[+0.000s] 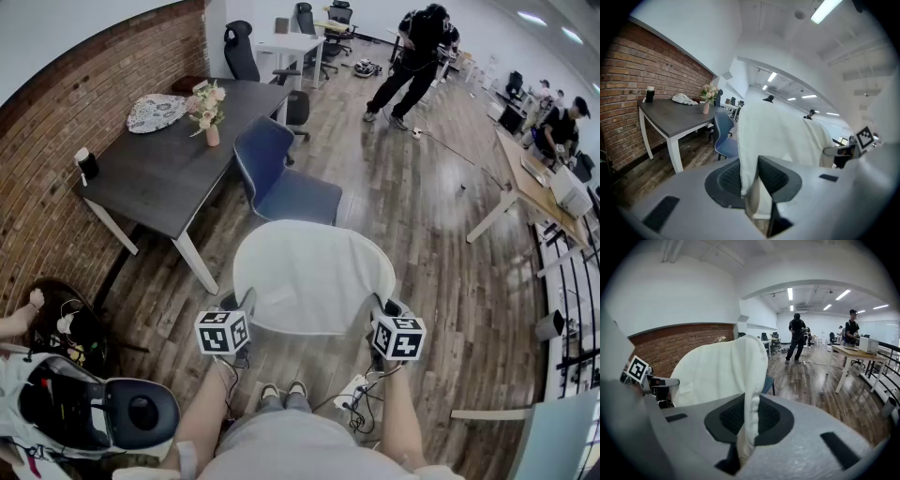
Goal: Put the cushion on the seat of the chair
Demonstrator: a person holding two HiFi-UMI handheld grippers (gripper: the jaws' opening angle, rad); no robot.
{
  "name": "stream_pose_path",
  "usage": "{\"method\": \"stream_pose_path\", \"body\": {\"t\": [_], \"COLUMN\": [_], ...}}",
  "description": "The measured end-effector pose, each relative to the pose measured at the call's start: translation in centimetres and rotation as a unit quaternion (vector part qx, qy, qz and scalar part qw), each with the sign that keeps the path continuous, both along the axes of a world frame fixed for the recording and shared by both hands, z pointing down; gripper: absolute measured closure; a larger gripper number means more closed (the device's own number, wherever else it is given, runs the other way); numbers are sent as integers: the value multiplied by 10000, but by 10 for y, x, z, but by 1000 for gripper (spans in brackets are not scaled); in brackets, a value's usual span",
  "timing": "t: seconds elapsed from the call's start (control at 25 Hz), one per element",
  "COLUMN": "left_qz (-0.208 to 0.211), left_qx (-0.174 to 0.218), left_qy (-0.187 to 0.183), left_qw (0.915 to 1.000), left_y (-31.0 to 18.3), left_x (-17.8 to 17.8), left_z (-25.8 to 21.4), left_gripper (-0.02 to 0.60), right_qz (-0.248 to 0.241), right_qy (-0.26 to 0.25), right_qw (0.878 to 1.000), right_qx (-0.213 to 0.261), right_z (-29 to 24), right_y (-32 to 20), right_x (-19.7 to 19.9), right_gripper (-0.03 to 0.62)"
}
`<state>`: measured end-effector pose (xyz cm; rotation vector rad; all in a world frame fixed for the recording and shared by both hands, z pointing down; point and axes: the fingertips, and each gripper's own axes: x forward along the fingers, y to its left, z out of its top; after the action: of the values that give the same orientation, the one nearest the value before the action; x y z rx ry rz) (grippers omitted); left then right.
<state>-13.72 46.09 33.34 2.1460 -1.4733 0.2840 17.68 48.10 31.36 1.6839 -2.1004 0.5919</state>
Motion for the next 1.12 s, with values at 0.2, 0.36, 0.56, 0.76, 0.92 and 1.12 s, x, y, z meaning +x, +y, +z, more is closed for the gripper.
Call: {"method": "stream_pose_path", "body": {"t": [0.2,0.36,0.56,0.76,0.92,1.12], "left_qz": [118,7,155,212,378,440], "left_qx": [-14,-33,-51,-101,-135,-235], "left_qy": [96,25,166,151,235,243], "left_qw": [9999,10000,9997,9996,9989,9985], "left_y": [7,3,-2,-5,-10,-20], "left_x": [8,-8,-14,-24,-29,-32], "left_z": [4,0,6,9,16,26], "left_gripper": [502,503,503,503,503,503], "right_qz": [-32,-77,-52,109,216,344], "right_qy": [9,-101,-117,-119,-156,-225], "right_qw": [10000,9999,9999,9997,9995,9988], "right_qx": [-17,-82,-112,-164,-168,-269], "right_z": [-2,-1,-1,4,8,18], "right_y": [6,3,2,4,6,6], "right_x": [3,-9,-21,-30,-37,-39], "right_gripper": [562,558,554,554,554,554]}}
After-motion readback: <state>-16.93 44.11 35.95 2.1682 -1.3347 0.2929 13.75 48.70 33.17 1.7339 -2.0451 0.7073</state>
